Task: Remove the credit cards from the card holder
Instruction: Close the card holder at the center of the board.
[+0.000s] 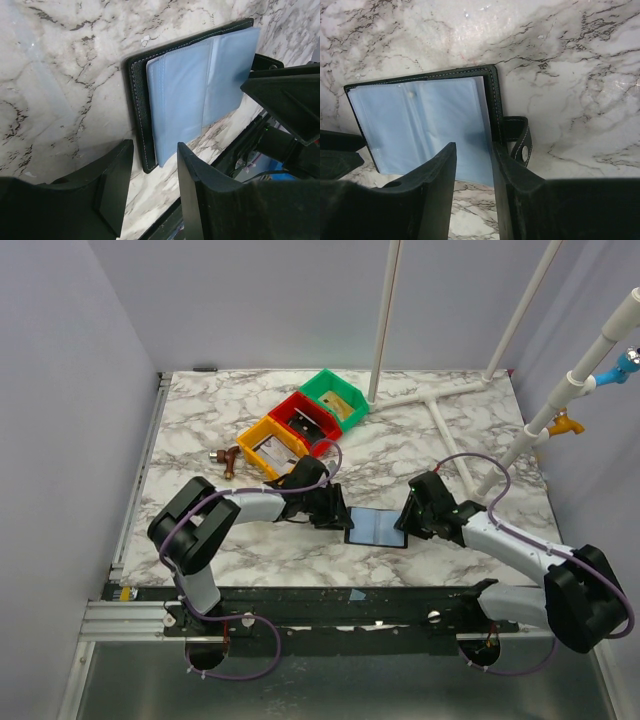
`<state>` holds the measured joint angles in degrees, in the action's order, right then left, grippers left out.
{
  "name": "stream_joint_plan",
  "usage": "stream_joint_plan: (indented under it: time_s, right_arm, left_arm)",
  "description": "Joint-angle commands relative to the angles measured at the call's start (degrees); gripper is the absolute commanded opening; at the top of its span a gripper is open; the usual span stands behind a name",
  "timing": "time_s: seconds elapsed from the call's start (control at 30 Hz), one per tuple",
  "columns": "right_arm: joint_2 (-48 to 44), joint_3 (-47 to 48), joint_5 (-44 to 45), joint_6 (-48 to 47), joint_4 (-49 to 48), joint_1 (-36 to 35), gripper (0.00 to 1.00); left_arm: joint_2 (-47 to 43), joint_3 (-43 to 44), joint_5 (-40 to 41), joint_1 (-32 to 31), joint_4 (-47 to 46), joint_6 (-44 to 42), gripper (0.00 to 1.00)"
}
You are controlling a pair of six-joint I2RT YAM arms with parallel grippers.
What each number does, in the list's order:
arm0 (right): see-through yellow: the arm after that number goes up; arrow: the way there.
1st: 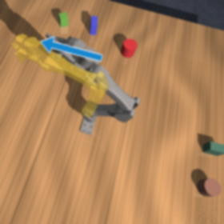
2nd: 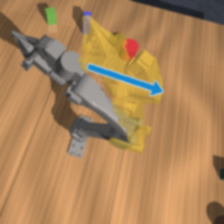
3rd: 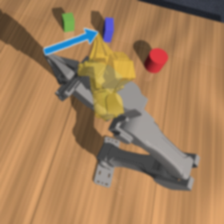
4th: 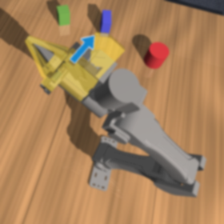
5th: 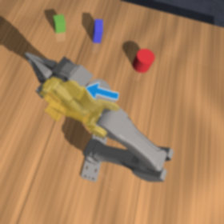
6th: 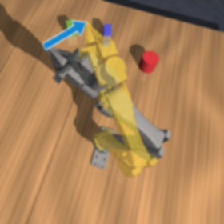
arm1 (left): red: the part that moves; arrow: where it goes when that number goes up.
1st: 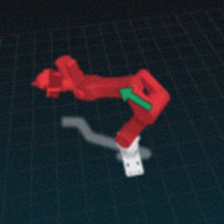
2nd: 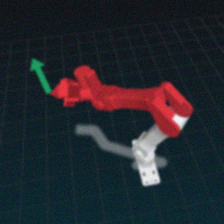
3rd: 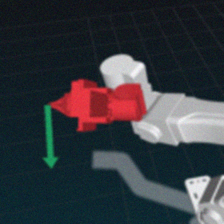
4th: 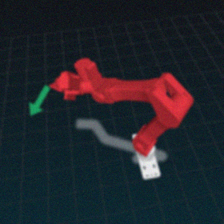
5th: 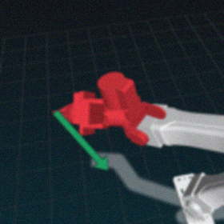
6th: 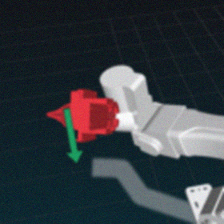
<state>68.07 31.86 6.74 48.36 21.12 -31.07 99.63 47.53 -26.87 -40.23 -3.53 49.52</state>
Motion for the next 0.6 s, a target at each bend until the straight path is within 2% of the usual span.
stream_joint_plan:
  time_s: [0.0, 0.2, 0.57]
  right_arm:
    - [1.2, -0.8, 2.6, -0.3, 0.8, -0.2, 0.36]
    - [2.6, -1.2, 2.1, -0.6, -0.1, -0.3, 0.27]
    - [5.9, -1.4, 2.0, -0.9, -1.5, -0.7, 0.1]
  left_arm:
    - [2.1, 0.8, 0.0, -0.5, 0.6, -0.5, 0.42]
    - [2.7, 1.4, -0.4, -0.7, 0.6, -0.4, 0.42]
    - [1.1, 2.1, -4.2, -0.8, -1.7, 2.3, 0.29]
